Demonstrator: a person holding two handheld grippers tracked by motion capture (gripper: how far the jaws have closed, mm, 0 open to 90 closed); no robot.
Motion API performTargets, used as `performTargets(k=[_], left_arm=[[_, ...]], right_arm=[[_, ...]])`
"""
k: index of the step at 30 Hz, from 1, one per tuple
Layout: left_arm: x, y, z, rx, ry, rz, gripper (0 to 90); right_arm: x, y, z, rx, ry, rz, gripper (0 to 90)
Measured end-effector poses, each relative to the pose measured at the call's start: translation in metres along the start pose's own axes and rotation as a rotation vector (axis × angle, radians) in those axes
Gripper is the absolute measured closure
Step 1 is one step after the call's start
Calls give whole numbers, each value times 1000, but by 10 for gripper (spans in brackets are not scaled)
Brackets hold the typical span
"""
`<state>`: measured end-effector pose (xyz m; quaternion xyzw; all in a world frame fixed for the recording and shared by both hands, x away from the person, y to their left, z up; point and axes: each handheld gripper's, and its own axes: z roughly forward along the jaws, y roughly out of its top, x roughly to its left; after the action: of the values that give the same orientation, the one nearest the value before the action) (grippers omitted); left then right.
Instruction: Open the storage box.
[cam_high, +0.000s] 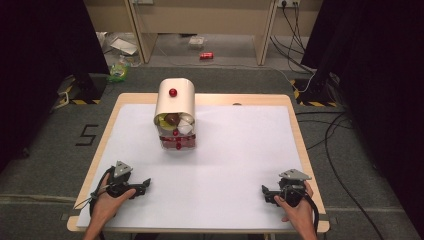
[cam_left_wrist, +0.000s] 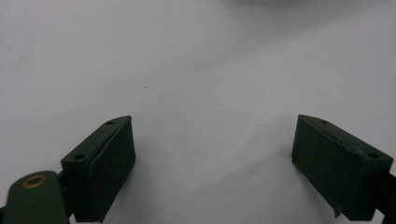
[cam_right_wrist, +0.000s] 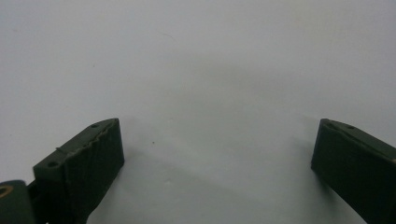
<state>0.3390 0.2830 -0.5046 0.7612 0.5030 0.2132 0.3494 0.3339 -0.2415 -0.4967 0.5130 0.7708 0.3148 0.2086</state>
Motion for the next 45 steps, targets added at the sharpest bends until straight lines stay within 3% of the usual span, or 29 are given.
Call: performTargets(k=[8, 17, 26, 30, 45], left_arm=[[1, 1, -1, -7, -6, -9, 144], [-1, 13, -13, -101, -31, -23, 154], [-13, 28, -23, -176, -67, 17, 152], [-18, 33, -28, -218, -78, 12, 152], [-39, 52, -35, -320, -78, 47, 163]], right_arm=[[0, 0, 0, 0, 0, 0, 26], [0, 0, 0, -1, 1, -3, 27], [0, 0, 0, 0, 1, -3, 26], [0, 0, 0, 0, 1, -3, 26], [0, 0, 0, 0, 1, 0, 25]])
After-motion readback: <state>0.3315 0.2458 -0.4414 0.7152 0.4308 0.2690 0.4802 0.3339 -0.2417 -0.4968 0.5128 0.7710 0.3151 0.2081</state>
